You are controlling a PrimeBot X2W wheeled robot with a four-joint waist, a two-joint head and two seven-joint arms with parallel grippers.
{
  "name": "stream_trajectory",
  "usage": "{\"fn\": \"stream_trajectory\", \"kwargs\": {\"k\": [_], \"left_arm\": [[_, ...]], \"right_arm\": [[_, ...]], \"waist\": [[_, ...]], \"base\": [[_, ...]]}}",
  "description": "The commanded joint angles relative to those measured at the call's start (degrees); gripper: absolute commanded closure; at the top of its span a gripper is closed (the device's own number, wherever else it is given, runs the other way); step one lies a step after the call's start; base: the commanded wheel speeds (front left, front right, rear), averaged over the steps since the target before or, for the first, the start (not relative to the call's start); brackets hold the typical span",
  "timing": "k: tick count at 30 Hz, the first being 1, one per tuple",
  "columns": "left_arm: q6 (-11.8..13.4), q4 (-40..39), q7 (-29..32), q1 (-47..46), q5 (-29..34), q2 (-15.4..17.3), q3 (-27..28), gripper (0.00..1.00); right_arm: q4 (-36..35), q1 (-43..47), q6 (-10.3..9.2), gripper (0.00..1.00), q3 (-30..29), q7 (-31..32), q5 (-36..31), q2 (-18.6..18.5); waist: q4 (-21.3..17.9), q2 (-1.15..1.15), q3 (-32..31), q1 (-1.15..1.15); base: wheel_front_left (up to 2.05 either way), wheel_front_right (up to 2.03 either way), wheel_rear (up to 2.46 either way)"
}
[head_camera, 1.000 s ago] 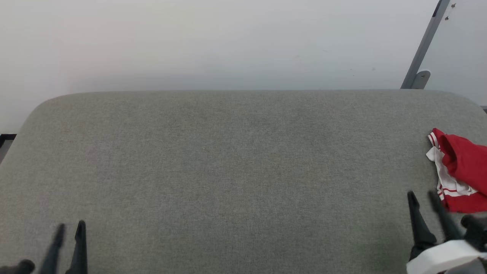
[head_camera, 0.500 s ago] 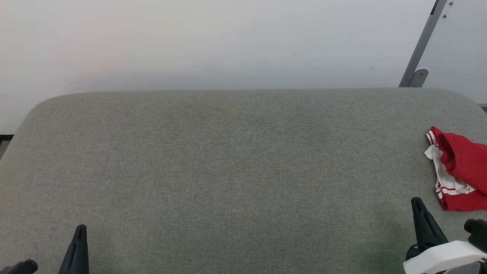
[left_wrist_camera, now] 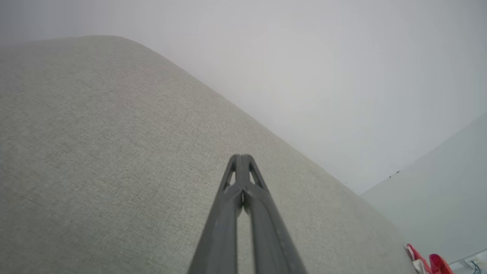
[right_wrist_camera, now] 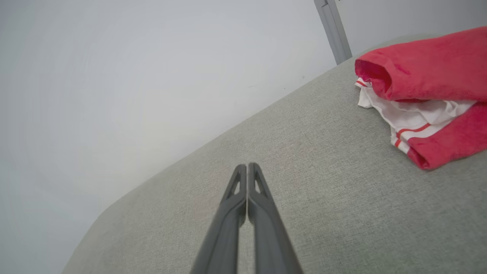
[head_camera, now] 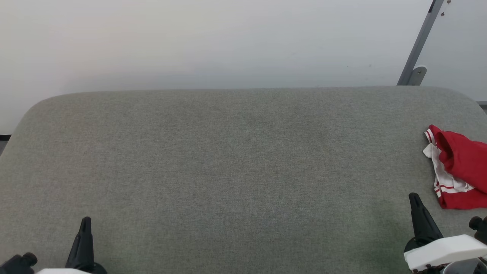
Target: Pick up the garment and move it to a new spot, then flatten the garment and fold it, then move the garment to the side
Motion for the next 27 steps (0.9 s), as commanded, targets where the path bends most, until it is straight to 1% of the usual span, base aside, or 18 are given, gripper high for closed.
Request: {"fn": "stream_trajectory", "kwargs": {"k": [1,16,27], "left_arm": [[-0.1,-0.5,0.5,-1.9,-2.0,0.2,0.5,1.0],[-0.1,0.5,3.6,-4.4,-11.5,-1.8,0.9,1.0],[-0.1,1.1,5.4,-6.0,-16.8,-3.0,1.1,1.0]], "right_arm": [[-0.5,-1.8,-0.01,1.0,-0.4,0.4,2.1,-0.2],[0.1,-3.2,-0.01,1.0,-0.8,2.6,12.6,1.0],[0.4,-4.1,-0.01,1.0,-1.0,3.8,18.8,1.6]], "waist": [[0.0,-0.01,0.0,0.0],[-0.5,-0.01,0.3,0.0],[-0.8,-0.01,0.5,0.0]], "base": [[0.0,0.0,0.0],[0.0,0.0,0.0],[0.0,0.0,0.0]]}}
